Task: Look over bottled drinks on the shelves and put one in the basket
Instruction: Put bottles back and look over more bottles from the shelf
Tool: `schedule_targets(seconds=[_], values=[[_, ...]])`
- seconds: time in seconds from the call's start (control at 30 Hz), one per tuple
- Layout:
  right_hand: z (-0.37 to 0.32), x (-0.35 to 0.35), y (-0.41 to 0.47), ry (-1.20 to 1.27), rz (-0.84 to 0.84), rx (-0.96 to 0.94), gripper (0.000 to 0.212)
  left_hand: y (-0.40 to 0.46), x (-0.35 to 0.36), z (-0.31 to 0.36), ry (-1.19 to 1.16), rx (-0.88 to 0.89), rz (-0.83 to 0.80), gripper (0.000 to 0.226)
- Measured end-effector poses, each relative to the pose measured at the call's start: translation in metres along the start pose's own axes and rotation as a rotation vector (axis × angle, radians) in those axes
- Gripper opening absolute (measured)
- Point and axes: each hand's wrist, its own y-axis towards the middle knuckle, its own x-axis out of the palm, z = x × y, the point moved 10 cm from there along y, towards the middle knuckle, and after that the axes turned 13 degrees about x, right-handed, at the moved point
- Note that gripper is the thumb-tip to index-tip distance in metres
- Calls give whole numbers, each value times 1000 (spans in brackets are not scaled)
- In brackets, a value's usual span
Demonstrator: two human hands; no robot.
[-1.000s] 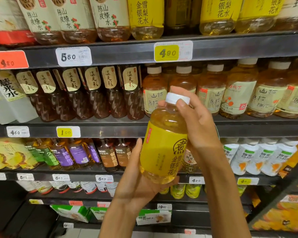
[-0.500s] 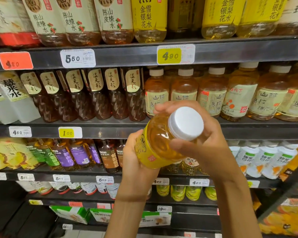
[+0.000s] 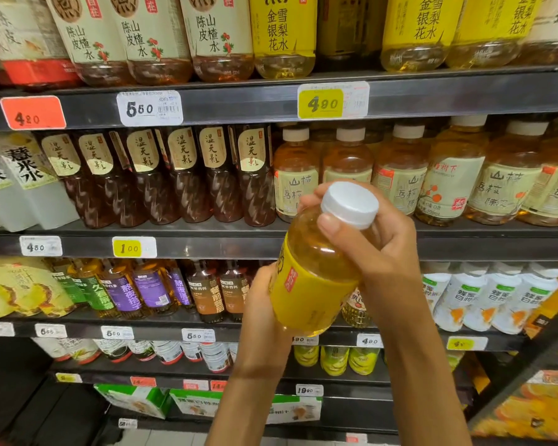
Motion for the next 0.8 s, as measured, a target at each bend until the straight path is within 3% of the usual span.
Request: schedule_targets(seconds=[0.1, 0.17, 0.3, 0.37, 0.4, 0.47, 0.67, 0.8], values=[[8, -5, 3, 56, 62, 51, 24, -4, 9, -6, -167, -78, -36, 39], [9, -7, 4, 67, 64, 62, 25, -5, 12, -5, -153, -79, -88, 52], [13, -2, 6, 157, -65, 98, 33, -18, 21, -10, -190, -236, -301, 49], [11, 3, 6, 228, -139, 100, 41, -22, 19, -16, -201, -273, -340, 66], [10, 5, 6, 252, -167, 106, 45, -22, 19, -16, -196, -266, -342, 76], [12, 5, 6, 272, -168, 140, 46, -20, 20, -12, -177, -215, -309, 74], [22, -10, 9, 58, 96, 209, 34, -5, 12, 11, 17, 51, -148, 59], [12, -12, 3, -25, 171, 117, 25, -4, 12, 11, 13, 77, -144, 96]])
